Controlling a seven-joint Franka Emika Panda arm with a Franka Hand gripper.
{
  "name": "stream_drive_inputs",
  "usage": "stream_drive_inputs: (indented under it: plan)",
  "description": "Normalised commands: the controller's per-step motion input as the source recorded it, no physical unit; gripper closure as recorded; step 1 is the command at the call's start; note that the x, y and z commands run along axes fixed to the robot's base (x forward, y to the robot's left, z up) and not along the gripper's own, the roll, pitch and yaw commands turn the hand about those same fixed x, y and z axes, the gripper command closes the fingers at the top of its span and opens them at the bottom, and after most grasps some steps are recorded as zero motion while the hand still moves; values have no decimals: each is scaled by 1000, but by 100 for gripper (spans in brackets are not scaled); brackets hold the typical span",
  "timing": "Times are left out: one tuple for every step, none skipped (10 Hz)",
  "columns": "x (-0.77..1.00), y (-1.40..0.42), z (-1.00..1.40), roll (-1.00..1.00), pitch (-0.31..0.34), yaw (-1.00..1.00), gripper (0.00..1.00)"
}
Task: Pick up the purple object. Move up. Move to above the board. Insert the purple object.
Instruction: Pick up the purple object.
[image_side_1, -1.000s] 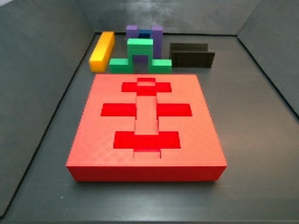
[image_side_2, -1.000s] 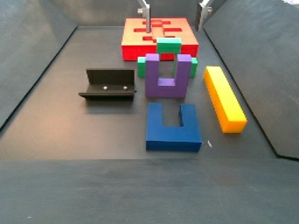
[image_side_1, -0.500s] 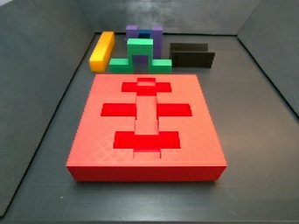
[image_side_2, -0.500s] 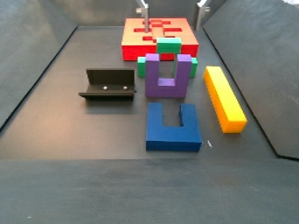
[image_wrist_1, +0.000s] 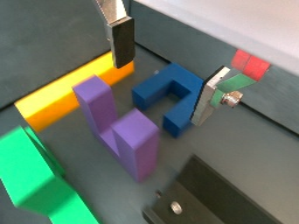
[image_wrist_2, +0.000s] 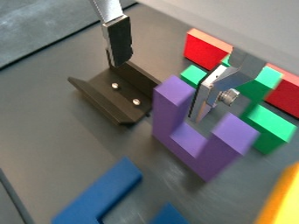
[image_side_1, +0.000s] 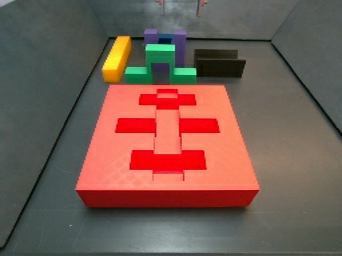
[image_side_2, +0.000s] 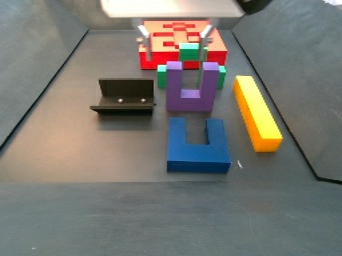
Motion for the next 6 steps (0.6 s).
stream_drive_inputs:
  plan:
    - [1000,-377,0,24,53,14,0]
    - [483,-637,11,66,76,109,0]
    - [369,-486,0,90,94,120,0]
    - [89,-86,-191,43,24,0,0]
    - [-120,0,-254,0,0,0,0]
    - [-283,80,-226,-10,0,0,0]
